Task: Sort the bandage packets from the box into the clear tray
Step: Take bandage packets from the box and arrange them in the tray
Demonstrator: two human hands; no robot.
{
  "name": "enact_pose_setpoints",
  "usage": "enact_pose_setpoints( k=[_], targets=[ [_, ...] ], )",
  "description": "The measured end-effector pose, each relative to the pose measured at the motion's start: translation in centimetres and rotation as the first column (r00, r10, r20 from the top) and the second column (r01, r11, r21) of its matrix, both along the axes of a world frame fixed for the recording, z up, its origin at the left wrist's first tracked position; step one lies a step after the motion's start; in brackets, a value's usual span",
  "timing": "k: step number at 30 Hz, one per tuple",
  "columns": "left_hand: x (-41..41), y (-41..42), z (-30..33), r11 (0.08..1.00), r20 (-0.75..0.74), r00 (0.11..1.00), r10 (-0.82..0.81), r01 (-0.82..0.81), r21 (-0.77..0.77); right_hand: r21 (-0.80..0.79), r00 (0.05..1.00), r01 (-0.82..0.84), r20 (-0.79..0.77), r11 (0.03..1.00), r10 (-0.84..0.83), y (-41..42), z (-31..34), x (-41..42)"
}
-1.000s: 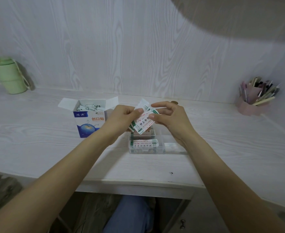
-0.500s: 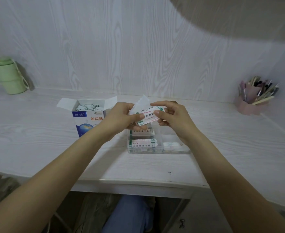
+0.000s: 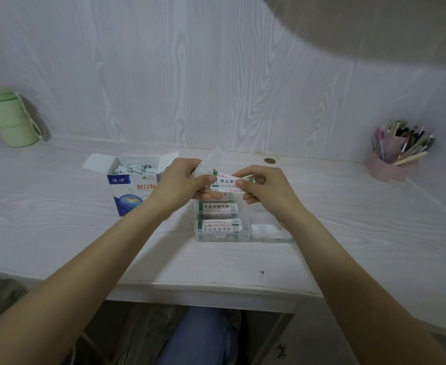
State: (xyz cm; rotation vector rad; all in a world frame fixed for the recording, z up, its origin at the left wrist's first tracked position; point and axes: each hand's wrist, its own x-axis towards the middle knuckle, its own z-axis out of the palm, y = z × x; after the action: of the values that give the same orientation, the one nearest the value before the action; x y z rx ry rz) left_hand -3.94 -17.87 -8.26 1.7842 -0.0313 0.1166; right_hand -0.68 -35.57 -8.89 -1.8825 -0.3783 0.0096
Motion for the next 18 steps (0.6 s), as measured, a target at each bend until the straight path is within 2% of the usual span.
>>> enact_pose_setpoints(
  k=[6,11,18],
  targets=[
    [-0.3,1.5,-1.1,0.982,0.013,0.991,0.132,-0.133,0.135,-0.223,0.992,0.107,0.084,0.969,-0.090,1.1,-1.7,0.6],
    [-0.3,2.4,-1.4,0.968,-0.016,0.992,0.125,-0.119,0.223,-0.513,0.989,0.110,0.140,0.851,-0.044,2.2,-2.4,0.8],
    [-0.3,2.4,-1.5,0.976,-0.037,0.993,0.111,-0.102,0.193,-0.651,0.979,0.155,0.202,0.743,-0.028,3.0,-2.1,0.4]
  ],
)
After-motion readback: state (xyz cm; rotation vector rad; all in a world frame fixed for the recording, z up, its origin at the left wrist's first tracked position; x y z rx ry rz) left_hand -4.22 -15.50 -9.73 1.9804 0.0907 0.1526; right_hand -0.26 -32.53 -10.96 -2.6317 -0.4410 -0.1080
